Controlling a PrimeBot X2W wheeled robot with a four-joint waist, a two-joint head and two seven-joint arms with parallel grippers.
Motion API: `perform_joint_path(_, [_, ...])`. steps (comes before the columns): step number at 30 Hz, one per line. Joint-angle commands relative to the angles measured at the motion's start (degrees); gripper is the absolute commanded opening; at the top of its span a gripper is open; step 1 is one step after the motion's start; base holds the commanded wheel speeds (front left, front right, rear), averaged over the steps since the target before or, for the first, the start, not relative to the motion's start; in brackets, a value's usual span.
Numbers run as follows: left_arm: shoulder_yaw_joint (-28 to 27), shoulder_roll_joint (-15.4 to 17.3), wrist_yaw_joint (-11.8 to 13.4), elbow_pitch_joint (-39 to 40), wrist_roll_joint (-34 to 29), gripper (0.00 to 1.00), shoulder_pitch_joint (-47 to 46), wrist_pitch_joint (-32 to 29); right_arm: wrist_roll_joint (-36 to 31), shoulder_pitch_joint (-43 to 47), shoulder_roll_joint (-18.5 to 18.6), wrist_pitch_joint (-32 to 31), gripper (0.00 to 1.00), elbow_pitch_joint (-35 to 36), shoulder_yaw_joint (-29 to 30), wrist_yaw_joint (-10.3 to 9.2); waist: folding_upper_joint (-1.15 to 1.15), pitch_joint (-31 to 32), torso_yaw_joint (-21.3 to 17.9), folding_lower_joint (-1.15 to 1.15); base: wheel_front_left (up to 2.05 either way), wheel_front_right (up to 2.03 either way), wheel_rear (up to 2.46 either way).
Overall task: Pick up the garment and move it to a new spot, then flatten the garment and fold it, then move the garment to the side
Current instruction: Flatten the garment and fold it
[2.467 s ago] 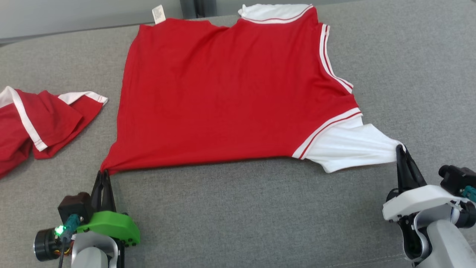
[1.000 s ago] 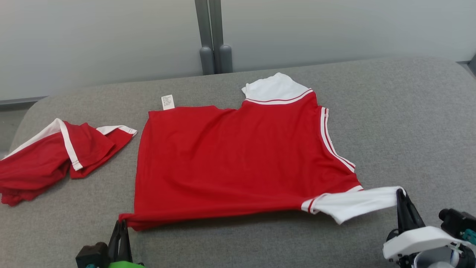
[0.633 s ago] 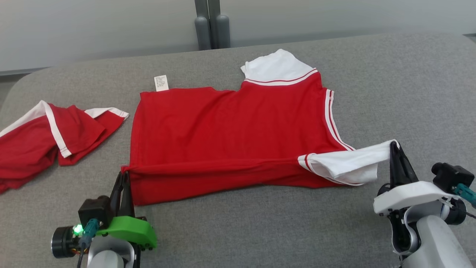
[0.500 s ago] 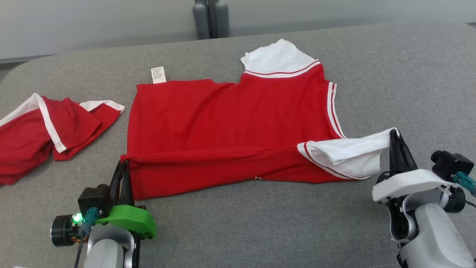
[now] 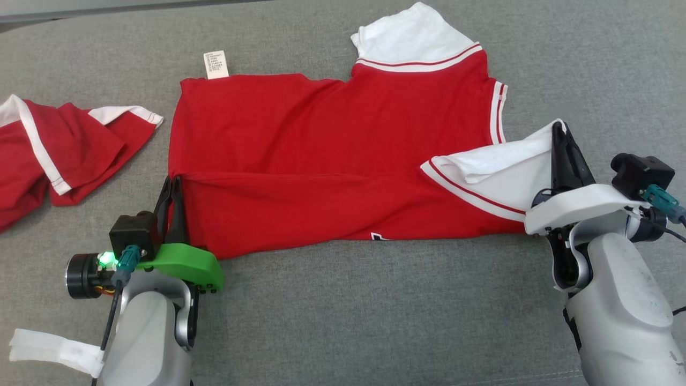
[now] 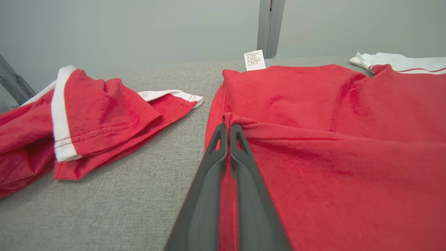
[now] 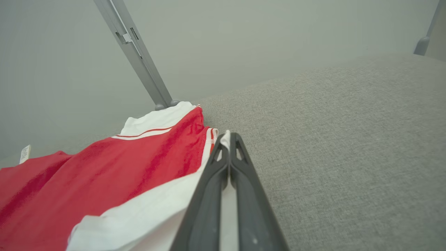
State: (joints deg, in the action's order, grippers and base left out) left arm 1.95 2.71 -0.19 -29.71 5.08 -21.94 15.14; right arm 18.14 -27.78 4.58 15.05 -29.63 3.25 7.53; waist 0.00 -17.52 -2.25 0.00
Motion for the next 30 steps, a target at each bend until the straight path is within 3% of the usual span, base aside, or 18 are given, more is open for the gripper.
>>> perform_joint_path(1, [-0.2,0.4,-0.2,-0.7,-0.4,0.0,-1.4,0.0,-0.8,-1.2,0.1,0.2,0.0,-0.5,-0.1,-0.08,0.0,-1.7,0.3,0.0,0.0,0.0,0.0])
perform_joint_path(8, [-0.6,0.4,0.3,-2.3,0.2,0.0,-3.6,0.0,-3.0,-4.0,-0.1,0.2,0.0,-1.8,0.7,-0.08,0.0,-3.3,0.8,0.0,0.0,0.0,0.0])
perform_joint_path(9, [-0.8,0.4,0.6,-2.1,0.6,0.14,-3.9,0.0,-3.1,-4.2,-0.1,0.2,0.0,-1.7,0.9,-0.08,0.0,-3.5,0.9,0.0,0.0,0.0,0.0])
perform_joint_path(10, [-0.8,0.4,0.7,-1.9,0.8,0.47,-4.0,0.0,-3.1,-4.5,-0.1,0.2,0.22,-1.3,1.2,-0.08,0.0,-3.5,1.0,0.0,0.0,0.0,0.0])
perform_joint_path(11, [-0.6,0.4,0.6,-1.5,0.6,1.0,-4.1,0.0,-3.6,-4.8,-0.1,0.2,1.0,0.0,1.8,-0.08,0.0,-3.7,1.1,0.0,0.0,0.0,0.0])
perform_joint_path(19, [-0.1,0.3,1.6,2.8,3.2,1.0,0.7,0.0,-3.0,-0.3,-1.0,0.2,1.0,4.4,4.0,-0.08,0.0,-2.8,1.5,0.0,0.0,0.0,0.0])
perform_joint_path(30, [2.9,0.3,1.4,2.7,8.1,1.0,7.3,0.0,-2.1,9.0,-1.4,0.2,1.0,8.0,5.8,-0.08,0.0,0.0,1.7,0.0,0.0,0.0,0.0])
